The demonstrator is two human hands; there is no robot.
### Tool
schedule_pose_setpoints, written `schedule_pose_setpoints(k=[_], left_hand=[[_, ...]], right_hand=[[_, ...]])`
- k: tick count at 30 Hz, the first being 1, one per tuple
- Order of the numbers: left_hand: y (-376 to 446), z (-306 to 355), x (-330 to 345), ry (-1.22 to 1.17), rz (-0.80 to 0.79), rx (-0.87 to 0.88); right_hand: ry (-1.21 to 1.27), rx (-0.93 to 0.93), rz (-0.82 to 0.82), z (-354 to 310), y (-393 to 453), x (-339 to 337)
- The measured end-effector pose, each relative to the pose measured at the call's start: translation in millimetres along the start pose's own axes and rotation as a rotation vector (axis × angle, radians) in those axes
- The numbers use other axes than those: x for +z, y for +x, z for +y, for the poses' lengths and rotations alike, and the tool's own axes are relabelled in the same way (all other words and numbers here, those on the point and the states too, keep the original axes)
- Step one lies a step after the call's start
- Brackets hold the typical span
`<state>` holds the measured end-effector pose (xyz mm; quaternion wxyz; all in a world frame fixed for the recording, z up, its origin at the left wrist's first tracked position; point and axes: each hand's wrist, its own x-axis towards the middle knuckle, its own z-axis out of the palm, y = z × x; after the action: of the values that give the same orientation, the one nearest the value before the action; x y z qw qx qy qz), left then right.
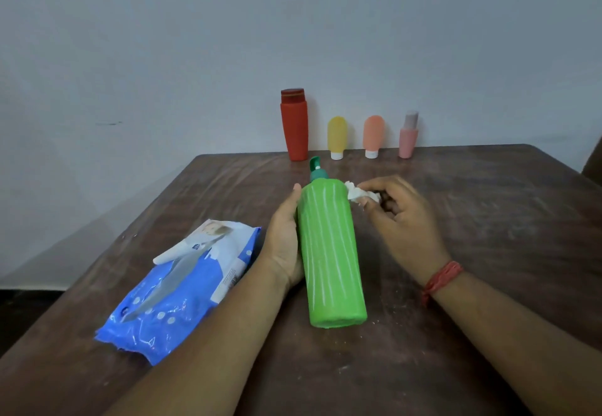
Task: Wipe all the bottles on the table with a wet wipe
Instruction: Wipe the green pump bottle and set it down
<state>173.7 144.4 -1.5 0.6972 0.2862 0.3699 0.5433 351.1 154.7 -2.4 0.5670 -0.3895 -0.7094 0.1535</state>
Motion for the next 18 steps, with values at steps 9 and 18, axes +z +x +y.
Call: schedule_pose_setpoints(k=[9,18], left_hand=[[-4.1,-13.8,14.0,-0.106,-0.304,-0.052],[-4.0,10.4,0.6,0.078,-0.379,0.191]], right_hand=[[-0.092,-0.088,0.084,-1.2,6.1,-5.3],[-0.192,-0.248,0.249,-24.3,11.0,-17.8]])
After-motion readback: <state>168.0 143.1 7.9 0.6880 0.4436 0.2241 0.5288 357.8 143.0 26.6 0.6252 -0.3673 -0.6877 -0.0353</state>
